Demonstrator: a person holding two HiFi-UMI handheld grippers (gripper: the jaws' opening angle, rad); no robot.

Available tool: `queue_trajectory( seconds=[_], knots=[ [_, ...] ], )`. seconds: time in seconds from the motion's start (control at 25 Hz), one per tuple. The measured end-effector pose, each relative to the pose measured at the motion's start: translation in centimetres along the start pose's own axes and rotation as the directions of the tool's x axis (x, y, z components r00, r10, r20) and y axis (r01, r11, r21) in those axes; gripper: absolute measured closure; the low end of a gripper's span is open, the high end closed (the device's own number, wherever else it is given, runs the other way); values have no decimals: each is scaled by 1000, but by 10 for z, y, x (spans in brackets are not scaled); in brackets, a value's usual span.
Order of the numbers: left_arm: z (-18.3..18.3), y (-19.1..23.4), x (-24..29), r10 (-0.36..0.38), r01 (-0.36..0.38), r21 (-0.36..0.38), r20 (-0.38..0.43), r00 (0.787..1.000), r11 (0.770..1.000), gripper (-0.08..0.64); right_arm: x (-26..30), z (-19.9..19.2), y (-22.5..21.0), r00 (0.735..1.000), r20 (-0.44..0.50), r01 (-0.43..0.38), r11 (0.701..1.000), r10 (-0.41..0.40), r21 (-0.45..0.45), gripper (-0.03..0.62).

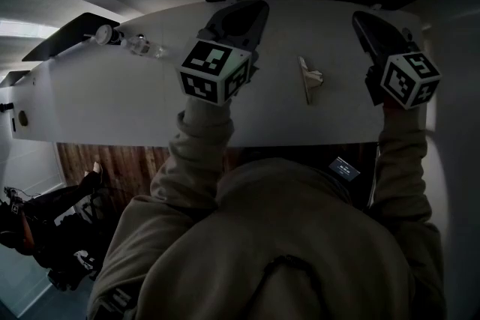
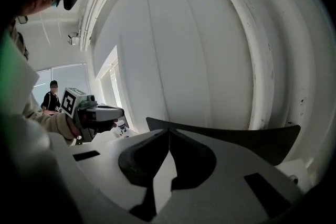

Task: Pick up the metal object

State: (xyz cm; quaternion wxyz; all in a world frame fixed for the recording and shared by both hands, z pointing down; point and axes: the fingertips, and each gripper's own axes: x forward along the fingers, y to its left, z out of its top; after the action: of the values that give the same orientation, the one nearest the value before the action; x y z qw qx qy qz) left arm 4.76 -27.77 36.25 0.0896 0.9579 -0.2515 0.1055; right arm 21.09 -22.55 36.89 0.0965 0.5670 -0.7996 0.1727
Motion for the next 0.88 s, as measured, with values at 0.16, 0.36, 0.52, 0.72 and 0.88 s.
queue_trajectory(
  seconds=[0.16, 0.36, 0.52, 0.72, 0.88],
  knots=[
    [-22, -7, 9, -26, 25, -48, -29, 999, 999, 557, 4, -22, -6, 1000, -29, -9, 1000, 10, 21, 571],
    [-47, -11, 17, -37, 32, -75, -66, 997, 997, 557, 9, -45, -13, 998, -62, -12, 999, 14, 44, 571],
    [-66, -15, 23, -45, 36, -88, -96, 994, 995, 557, 13, -64, -14, 995, -95, -23, 998, 28, 61, 571],
    [-85, -19, 26, -59, 46, -104, -120, 991, 993, 557, 17, -84, -15, 992, -122, -20, 996, 31, 86, 571],
    [-105, -20, 28, -69, 51, -119, -148, 987, 992, 557, 22, -101, -13, 990, -141, -12, 994, 27, 110, 571]
  ],
)
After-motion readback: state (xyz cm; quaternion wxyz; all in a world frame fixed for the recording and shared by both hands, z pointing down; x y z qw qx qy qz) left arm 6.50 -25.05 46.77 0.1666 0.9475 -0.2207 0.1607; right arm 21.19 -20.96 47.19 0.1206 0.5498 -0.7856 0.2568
